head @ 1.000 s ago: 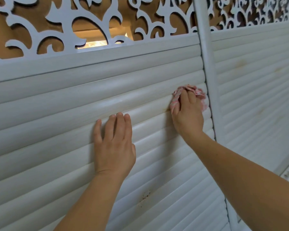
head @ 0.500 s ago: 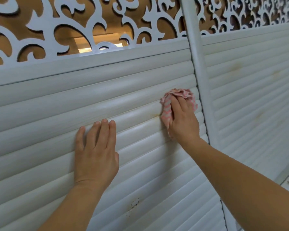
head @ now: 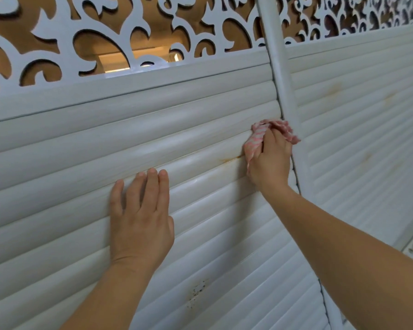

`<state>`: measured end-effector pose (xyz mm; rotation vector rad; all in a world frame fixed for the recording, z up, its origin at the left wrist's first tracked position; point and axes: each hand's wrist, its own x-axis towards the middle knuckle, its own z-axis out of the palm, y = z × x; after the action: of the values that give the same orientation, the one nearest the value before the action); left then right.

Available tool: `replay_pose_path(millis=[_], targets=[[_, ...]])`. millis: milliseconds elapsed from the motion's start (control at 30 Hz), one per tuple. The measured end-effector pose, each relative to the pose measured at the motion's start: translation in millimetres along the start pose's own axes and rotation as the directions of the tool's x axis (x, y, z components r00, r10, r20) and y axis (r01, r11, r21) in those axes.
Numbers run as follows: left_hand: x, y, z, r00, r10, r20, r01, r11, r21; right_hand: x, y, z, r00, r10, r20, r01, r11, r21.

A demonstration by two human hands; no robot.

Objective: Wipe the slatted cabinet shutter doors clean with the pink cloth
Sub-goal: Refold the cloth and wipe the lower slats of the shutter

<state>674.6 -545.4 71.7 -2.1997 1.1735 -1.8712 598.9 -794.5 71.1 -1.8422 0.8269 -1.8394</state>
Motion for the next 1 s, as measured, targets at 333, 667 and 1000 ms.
replay_pose_path(millis=[333, 667, 1000], targets=[[-0.5, -4.1, -1.4, 1.000, 0.013, 0.009, -0.013, 1.000, -0.020, -103.8, -63.4, 10.9, 0.825, -0.556, 0.099, 0.554, 0.831, 0.055], [-2.9, -4.6, 1.8, 1.000, 0.003, -0.016, -0.003, 1.000, -0.024, -72.7, -6.2, -4.5, 0.812, -0.560, 0.164, 0.574, 0.818, -0.044], [-3.4, -1.6, 3.2, 0.999, -0.001, -0.036, 0.001, 1.000, 0.007, -30.8, 17.0, -9.1, 0.992, -0.110, 0.056, 0.112, 0.992, -0.052]])
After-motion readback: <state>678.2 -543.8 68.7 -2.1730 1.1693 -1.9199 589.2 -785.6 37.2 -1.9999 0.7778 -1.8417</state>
